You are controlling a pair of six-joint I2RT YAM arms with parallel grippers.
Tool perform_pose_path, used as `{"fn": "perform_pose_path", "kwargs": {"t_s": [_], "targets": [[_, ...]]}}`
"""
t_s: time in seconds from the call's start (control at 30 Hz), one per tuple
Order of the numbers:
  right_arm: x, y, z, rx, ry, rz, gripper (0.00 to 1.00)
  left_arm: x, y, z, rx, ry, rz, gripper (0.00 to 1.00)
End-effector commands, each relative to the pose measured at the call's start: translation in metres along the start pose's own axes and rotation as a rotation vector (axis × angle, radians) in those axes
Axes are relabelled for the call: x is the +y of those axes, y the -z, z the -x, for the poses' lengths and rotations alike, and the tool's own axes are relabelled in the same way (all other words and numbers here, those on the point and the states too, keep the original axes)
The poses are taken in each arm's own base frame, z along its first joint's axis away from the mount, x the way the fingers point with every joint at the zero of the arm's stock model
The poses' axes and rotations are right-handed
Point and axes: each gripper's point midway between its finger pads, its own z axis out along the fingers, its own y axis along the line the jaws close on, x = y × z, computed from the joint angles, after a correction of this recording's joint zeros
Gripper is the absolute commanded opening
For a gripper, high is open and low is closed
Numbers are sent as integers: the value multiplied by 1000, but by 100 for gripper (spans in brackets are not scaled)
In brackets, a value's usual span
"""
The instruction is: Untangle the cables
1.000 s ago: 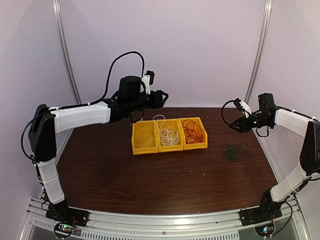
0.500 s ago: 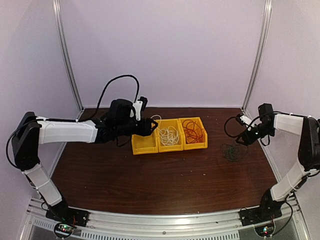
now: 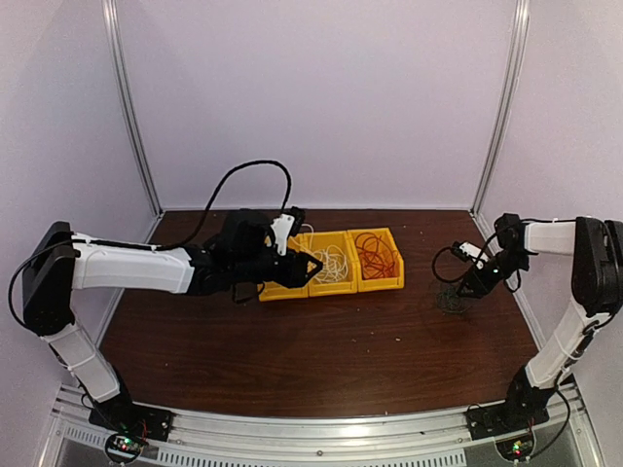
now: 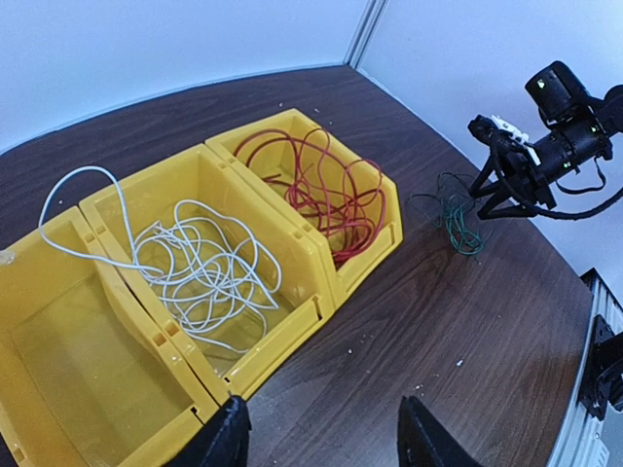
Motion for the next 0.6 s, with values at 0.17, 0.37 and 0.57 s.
{"fn": "perform_pose_path", "kwargs": {"t_s": [0.17,0.37,0.57], "targets": [[-9,-12,5,-21,5,15,43,-17,-1,15,-55,-19,-48,53],[-4,-13,17,-70,-1,67,15,-19,-7,14,-55,-8,-55,53],[14,25,40,-156,34,87,0,-31,-19,17,-73,-12,-97,53]]}}
